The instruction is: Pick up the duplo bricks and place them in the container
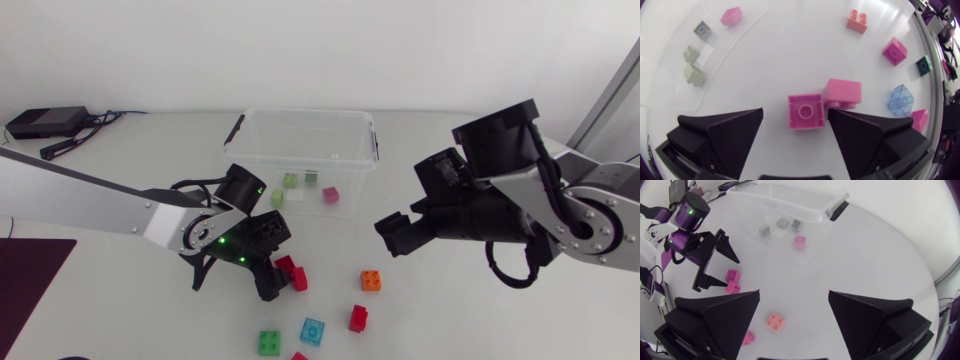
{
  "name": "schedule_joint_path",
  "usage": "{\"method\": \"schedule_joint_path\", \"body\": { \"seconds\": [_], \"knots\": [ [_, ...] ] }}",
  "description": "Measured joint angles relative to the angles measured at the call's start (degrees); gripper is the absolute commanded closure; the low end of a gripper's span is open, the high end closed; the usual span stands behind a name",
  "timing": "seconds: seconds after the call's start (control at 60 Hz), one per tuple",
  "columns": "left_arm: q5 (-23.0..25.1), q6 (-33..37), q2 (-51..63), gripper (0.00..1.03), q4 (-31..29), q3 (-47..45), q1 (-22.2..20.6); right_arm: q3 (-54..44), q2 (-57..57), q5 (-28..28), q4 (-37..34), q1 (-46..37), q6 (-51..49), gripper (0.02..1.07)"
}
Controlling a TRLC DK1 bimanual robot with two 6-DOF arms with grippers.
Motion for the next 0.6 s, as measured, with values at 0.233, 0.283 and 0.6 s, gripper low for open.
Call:
{"method": "schedule_joint_path", "body": {
  "seconds": [0.233,0.283,0.6],
  "knots": [
    [0.20,-0.04,2.34,0.54,2.38,1.51,0.00,-3.65,-0.17,-0.61,1.11,2.16,0.02,0.08],
    [0.26,-0.04,2.99,0.79,2.40,2.25,-0.02,-4.04,0.20,-0.90,1.20,2.73,0.02,0.08],
    [0.15,-0.85,2.80,0.84,-0.74,3.65,0.26,-4.13,9.94,-2.16,0.81,4.61,0.09,0.08]
  ]
}}
